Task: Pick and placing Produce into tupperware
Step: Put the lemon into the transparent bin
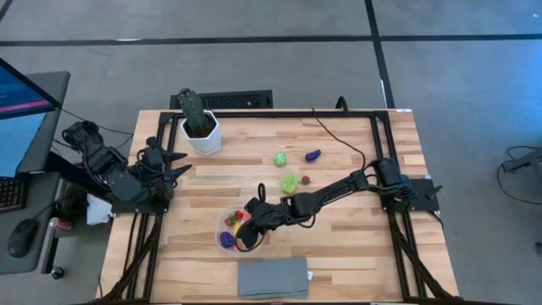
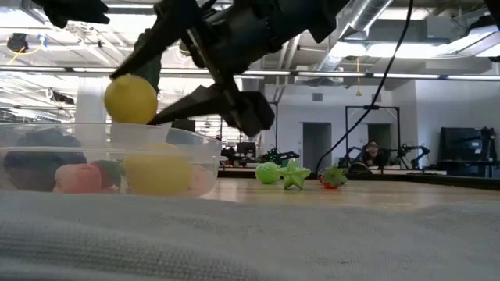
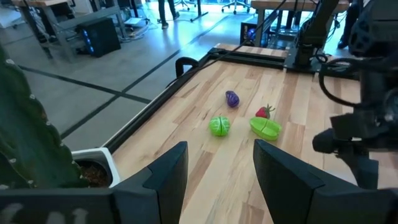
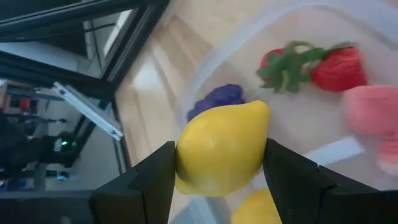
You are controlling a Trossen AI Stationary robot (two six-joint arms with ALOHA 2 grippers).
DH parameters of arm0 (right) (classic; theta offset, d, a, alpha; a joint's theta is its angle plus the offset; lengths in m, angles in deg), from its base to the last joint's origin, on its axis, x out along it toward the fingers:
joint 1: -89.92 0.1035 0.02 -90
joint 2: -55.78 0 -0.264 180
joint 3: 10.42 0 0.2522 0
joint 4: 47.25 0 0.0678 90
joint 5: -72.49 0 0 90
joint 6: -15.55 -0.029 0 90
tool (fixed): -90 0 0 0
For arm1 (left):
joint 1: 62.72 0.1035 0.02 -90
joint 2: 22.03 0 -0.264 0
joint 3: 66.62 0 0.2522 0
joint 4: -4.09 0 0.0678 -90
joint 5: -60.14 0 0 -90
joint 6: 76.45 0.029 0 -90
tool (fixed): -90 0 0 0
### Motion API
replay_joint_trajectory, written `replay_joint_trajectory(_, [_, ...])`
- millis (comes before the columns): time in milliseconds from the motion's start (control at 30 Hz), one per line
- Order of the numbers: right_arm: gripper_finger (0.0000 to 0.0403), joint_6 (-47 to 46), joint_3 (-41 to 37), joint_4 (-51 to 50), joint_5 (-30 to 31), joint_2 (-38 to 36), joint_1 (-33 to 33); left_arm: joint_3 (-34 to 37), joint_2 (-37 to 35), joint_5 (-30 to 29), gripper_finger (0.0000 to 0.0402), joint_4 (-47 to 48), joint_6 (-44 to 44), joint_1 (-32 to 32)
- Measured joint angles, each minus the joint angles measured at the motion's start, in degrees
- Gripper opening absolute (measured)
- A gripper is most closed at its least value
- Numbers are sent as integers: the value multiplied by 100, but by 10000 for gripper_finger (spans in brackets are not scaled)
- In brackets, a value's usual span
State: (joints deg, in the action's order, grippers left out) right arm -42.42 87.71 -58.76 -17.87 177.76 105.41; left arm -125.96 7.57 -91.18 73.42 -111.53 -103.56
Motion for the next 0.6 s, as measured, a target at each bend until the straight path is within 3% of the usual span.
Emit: replay_joint_trajectory(600, [240,84,58,-34,-159,28,-33,0,0,-6,174,0,2,0])
